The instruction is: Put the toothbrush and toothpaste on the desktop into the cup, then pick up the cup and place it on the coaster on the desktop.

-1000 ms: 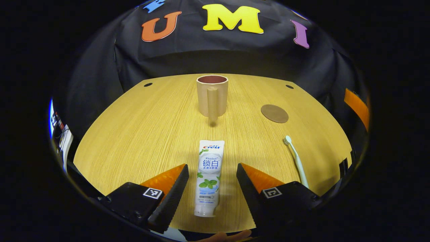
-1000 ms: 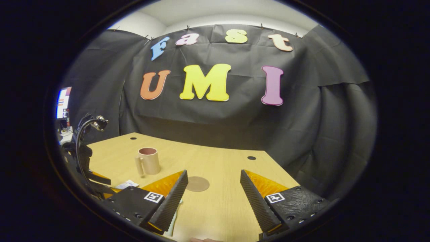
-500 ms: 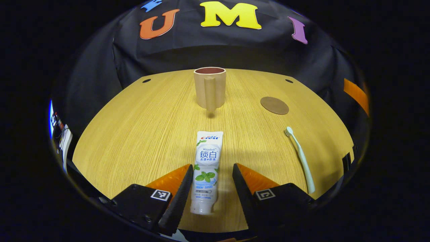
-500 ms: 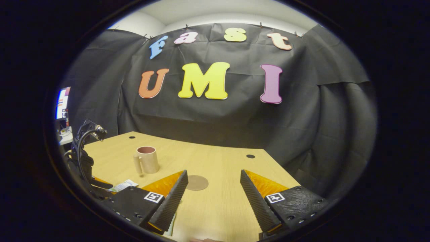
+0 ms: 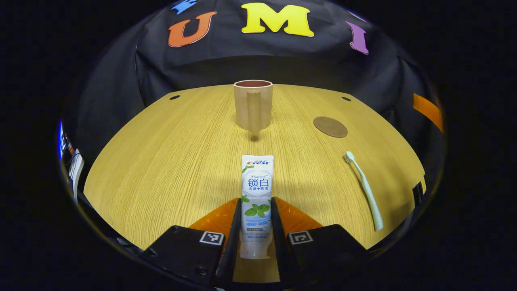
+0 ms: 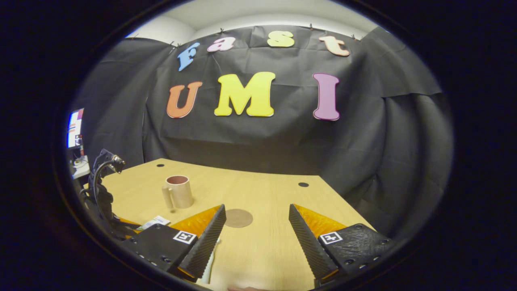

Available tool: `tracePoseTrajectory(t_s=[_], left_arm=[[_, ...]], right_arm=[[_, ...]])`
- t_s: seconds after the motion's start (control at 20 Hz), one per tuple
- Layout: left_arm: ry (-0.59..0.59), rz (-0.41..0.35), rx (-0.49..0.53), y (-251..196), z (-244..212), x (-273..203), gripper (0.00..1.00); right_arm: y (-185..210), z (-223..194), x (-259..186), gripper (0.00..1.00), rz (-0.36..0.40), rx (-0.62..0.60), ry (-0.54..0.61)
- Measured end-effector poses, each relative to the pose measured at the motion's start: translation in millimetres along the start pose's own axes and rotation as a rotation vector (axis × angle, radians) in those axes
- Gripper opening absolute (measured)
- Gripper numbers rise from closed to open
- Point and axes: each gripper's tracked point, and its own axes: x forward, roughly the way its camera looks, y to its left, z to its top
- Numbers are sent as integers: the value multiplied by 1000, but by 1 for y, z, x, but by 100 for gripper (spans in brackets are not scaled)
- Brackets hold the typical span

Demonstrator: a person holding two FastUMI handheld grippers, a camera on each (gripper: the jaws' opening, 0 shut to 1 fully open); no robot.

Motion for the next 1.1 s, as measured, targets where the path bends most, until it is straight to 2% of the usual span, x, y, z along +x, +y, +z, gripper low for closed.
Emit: tracePoseTrajectory(t_s=[0.25, 0.3, 0.35, 0.4, 0.45, 0.55, 0.7, 0.9, 0.95, 1.1], left_arm=[[-166, 71, -30, 13, 37, -27, 42], [-207, 88, -40, 16, 49, -33, 46], [-254, 105, -49, 20, 56, -42, 42], [-308, 118, -55, 23, 66, -51, 46], [-361, 131, -62, 27, 77, -62, 42], [-459, 150, -66, 28, 94, -80, 42], [-562, 152, -63, 28, 111, -101, 42], [-607, 139, -25, 17, 118, -114, 42], [-604, 135, -18, 15, 117, -113, 42], [-575, 122, -22, 12, 111, -106, 42]], right_arm=[[17, -22, 10, 96, 46, 14, 68], [21, -32, 14, 96, 55, 17, 94], [24, -43, 18, 96, 60, 21, 132], [29, -56, 22, 95, 71, 30, 177], [32, -69, 26, 95, 77, 40, 225], [38, -95, 28, 95, 85, 47, 307], [54, -127, 27, 82, 110, 46, 392], [85, -157, 19, 77, 182, 38, 482], [87, -161, 18, 72, 182, 35, 497], [84, -164, 18, 51, 156, 30, 506]])
